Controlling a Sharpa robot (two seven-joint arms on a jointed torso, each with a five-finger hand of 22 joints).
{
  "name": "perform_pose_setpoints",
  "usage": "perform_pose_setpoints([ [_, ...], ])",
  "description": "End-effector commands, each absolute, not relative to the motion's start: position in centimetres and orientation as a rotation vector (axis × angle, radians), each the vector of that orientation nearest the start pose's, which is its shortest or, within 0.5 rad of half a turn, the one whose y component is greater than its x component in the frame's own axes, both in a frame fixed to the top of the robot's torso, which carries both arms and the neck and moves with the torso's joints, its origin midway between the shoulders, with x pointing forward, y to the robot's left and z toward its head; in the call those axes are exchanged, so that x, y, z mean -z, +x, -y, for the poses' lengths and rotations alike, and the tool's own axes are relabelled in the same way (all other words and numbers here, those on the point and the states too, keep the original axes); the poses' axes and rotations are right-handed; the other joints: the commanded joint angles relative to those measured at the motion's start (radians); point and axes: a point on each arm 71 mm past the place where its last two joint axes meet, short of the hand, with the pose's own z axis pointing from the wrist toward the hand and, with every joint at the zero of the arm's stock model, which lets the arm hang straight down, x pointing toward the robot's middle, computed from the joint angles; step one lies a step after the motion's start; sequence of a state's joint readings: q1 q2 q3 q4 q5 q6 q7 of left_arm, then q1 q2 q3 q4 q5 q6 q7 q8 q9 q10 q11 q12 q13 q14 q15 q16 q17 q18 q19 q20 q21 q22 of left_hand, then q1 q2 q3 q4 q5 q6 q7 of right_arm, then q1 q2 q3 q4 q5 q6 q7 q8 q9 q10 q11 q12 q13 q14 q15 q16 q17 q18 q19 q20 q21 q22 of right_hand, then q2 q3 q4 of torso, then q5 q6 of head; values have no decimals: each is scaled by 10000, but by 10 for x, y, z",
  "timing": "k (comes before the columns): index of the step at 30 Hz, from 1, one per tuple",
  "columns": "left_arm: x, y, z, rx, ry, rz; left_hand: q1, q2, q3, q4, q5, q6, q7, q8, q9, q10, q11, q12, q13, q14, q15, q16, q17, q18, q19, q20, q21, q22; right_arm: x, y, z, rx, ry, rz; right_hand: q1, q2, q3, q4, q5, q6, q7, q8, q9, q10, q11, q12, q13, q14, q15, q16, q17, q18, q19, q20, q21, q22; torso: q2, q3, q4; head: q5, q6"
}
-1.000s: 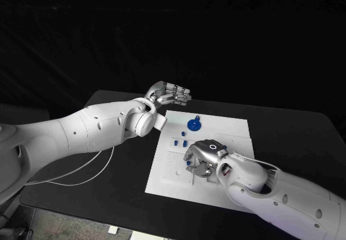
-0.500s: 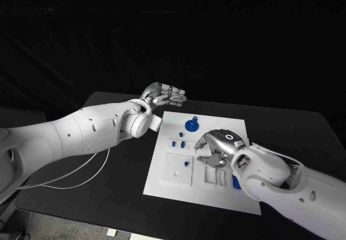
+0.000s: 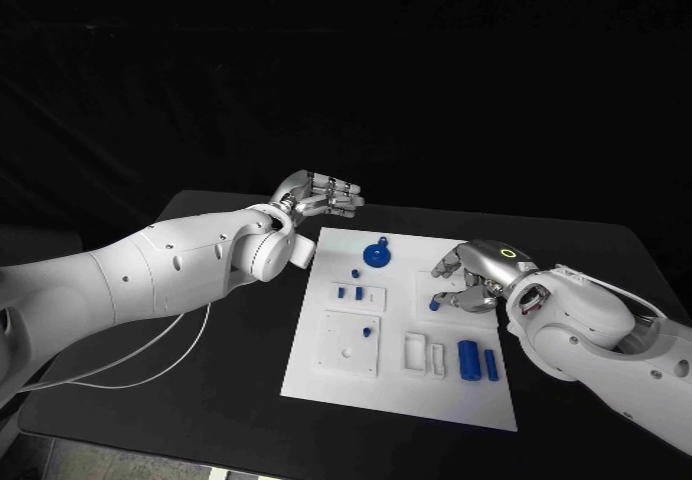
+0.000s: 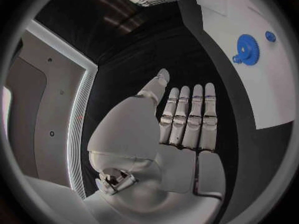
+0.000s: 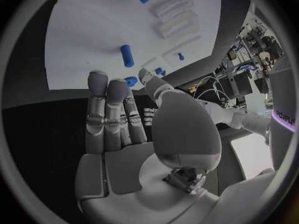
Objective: Assemble the parts on the task board
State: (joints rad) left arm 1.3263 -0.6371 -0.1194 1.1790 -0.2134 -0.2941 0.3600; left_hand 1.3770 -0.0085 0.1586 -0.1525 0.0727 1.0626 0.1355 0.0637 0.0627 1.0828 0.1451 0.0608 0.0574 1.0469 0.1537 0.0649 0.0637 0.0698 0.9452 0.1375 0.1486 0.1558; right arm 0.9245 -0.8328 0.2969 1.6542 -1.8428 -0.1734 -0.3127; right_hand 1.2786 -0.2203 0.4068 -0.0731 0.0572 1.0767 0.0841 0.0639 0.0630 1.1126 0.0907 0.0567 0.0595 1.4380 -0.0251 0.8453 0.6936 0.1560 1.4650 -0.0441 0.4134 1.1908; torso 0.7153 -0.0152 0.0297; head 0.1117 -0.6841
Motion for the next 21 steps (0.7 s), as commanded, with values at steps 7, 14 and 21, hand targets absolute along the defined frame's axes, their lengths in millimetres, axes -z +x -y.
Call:
perform_pose_setpoints([
  [7, 154, 560, -201, 13812, -8048, -14403, 162, 111, -288, 87, 121, -37, 48, -12, -13, -87, 18, -25, 3, -52, 23, -33, -7, 113, -12, 42, 27, -176, 191, 460, 177, -4456, -2652, -17329, 286, -28, -855, 253, -34, -192, -84, -13, -5, -255, 49, 36, -7, -1, 111, 65, -46, 235, 461, 104, 54, -409, -1, -18, 23, -29, -36],
  [14, 154, 560, -202, 13797, -8057, -14403, 162, 111, -288, 87, 121, -37, 48, -12, -13, -87, 18, -25, 3, -52, 23, -33, -7, 113, -12, 42, 27, -176, 200, 460, 174, -4469, -2726, -17689, 451, 85, -1050, 350, -26, -220, -105, -18, -7, -85, -11, 38, -8, -4, 67, 89, -98, 166, 447, 73, 309, -778, -2, -31, 33, -23, -57],
  [21, 154, 560, -202, 13795, -8060, -14409, 162, 111, -288, 87, 121, -37, 48, -12, -13, -87, 18, -25, 3, -52, 23, -33, -7, 113, -12, 42, 27, -176, 204, 463, 172, -4420, -2743, -17732, 463, 249, 177, -9, -75, -119, -45, -20, -8, 381, -112, 23, -15, 5, 20, 99, -88, 41, 439, 2, 474, -831, -6, -35, 32, -6, -72],
])
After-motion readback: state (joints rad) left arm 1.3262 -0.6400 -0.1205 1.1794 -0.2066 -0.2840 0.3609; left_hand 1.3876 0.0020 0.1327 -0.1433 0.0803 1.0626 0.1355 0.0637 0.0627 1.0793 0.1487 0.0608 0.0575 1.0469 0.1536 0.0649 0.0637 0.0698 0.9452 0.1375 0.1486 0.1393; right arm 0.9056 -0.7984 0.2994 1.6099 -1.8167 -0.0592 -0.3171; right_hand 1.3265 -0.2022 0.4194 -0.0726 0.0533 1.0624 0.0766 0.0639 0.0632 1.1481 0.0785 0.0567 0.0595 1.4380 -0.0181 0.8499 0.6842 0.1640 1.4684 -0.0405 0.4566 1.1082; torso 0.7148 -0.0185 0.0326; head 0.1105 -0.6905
